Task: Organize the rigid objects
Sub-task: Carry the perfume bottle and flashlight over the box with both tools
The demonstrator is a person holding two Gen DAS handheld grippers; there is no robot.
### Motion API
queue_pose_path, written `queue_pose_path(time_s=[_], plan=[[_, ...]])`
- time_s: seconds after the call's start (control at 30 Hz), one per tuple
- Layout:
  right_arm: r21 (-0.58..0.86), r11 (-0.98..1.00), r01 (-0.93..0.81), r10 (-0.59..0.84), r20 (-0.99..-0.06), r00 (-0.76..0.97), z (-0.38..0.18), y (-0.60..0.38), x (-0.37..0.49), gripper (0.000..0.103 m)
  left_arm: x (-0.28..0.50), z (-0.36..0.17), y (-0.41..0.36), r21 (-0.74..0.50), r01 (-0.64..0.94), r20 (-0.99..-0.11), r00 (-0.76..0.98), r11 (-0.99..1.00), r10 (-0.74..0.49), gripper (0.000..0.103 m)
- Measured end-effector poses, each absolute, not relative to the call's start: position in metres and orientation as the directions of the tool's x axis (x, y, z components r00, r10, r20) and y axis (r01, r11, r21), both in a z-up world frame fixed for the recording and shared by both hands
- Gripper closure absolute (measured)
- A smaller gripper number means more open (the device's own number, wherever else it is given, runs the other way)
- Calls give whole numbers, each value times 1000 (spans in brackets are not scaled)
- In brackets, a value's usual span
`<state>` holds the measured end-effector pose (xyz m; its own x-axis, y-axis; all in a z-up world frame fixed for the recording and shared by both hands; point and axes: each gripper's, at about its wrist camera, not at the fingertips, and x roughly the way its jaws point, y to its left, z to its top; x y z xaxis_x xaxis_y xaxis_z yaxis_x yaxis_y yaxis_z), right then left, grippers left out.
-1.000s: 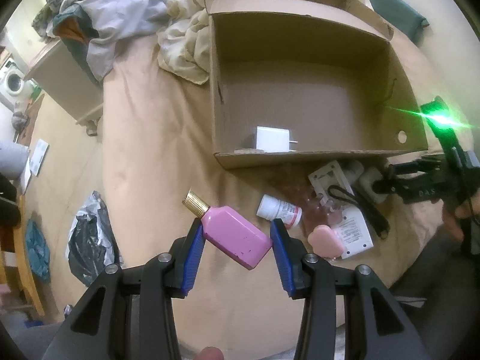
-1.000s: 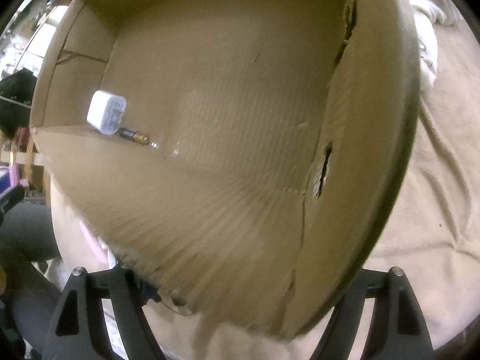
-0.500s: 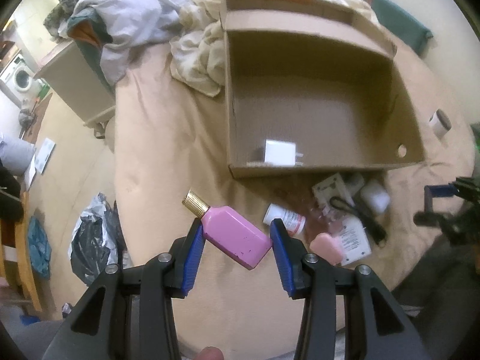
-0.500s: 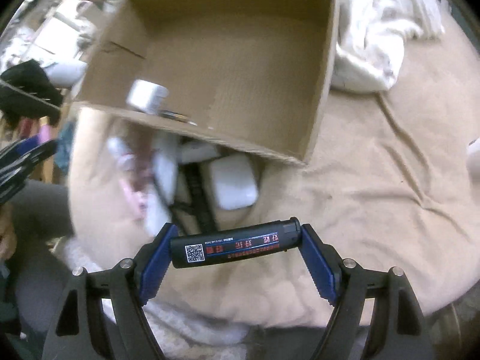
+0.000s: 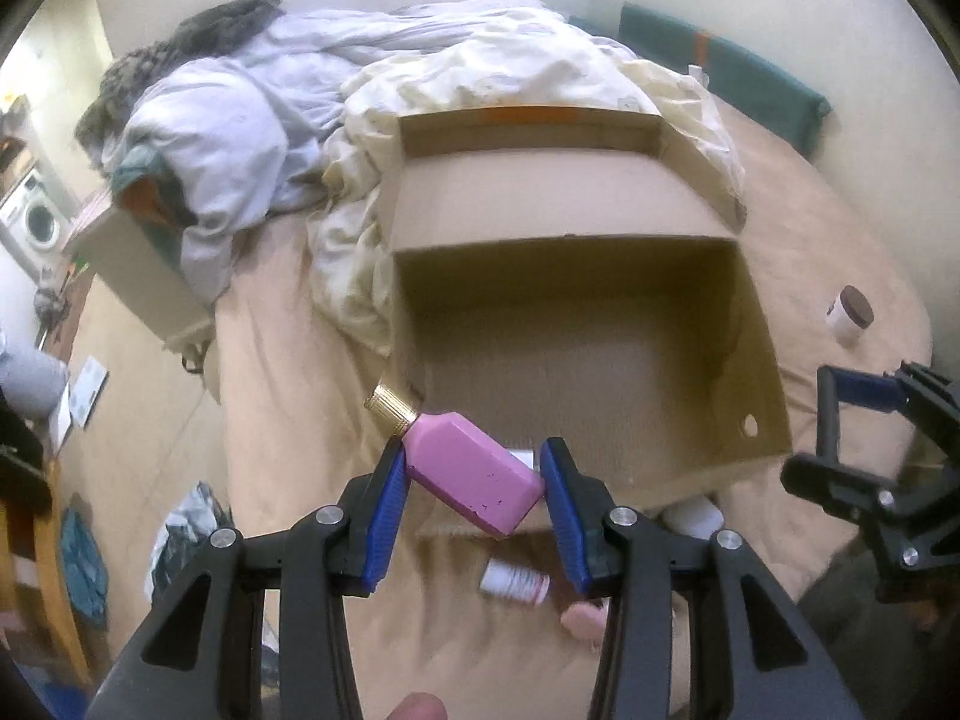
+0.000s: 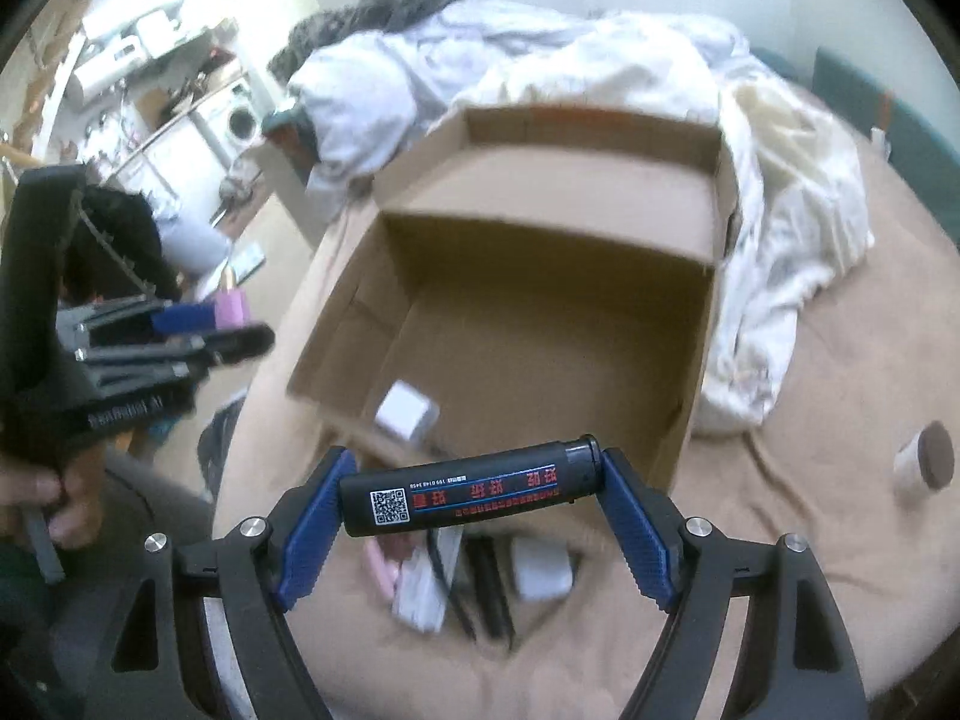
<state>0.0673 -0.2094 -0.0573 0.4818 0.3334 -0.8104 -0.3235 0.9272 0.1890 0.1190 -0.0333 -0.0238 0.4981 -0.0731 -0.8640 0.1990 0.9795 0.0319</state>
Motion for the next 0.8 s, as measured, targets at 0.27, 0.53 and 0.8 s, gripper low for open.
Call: queue_pose_path(time_s=[0.27, 0.53, 0.8], plan=[[228, 932, -280, 341, -813, 472, -88, -224, 95, 16, 148, -59, -57, 82, 235, -877, 478, 969, -41, 62], [245, 942, -229, 323, -848, 420, -119, -231, 107, 16, 155, -100, -62, 79, 242, -893, 448, 967, -39, 62], [223, 947, -231, 300, -874, 382, -134, -222, 113, 16, 159, -115, -68, 108, 259, -894, 448, 960, -21, 62]])
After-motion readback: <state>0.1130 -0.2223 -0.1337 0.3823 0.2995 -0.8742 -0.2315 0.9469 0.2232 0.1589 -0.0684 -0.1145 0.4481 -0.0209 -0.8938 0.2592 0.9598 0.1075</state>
